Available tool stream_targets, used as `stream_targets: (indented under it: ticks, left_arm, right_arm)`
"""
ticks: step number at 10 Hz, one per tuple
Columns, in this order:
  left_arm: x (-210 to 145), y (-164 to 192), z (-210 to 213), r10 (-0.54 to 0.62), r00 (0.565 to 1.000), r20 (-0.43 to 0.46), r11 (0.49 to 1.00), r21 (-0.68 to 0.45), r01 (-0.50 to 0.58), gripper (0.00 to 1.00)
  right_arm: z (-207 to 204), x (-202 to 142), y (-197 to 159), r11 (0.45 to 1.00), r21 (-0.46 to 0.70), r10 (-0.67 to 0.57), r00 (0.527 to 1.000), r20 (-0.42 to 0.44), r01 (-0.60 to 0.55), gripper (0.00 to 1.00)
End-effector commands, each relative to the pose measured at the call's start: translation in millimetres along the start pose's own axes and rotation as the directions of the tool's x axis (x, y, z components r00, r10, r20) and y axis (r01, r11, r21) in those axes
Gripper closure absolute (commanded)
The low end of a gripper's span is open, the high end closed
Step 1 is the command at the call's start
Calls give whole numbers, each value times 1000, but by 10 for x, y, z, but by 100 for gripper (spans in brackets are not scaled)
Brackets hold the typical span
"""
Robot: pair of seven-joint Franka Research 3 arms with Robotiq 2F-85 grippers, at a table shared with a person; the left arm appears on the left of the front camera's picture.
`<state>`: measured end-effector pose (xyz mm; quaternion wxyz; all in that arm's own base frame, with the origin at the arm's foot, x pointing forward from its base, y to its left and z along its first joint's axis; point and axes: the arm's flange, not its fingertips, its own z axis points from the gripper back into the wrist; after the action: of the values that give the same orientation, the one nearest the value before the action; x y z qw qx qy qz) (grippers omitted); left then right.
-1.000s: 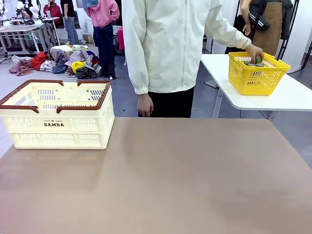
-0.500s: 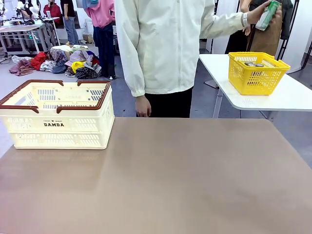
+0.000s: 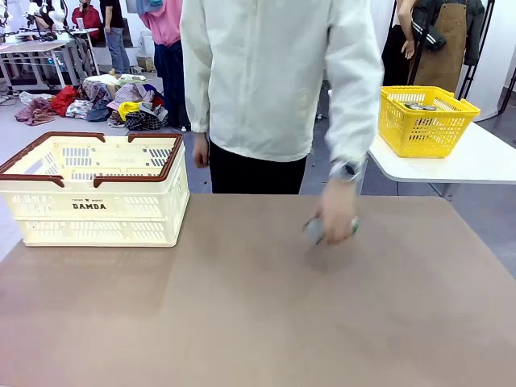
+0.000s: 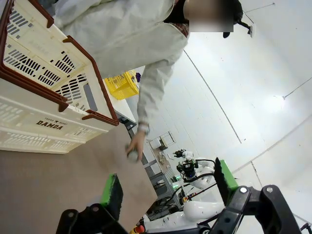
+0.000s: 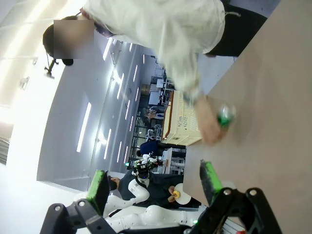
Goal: Place the drinks into the Shopping basket.
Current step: Pick up one drink and place it into the Shopping basket.
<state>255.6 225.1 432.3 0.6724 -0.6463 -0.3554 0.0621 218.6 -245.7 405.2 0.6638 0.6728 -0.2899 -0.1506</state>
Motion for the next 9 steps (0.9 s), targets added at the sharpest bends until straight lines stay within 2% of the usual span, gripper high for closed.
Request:
stream_targets:
  ticks: [1, 9]
  left_arm:
    - [-7, 13, 24, -16, 1000, -4, 1000, -11, 16, 0]
    - [-7, 13, 24, -16, 1000, -4, 1000, -11, 16, 0]
  right_arm:
    - [5, 12, 49, 1000, 9, -4, 1000, 0, 4, 0]
    - [5, 12, 49, 1000, 9, -4, 1000, 0, 4, 0]
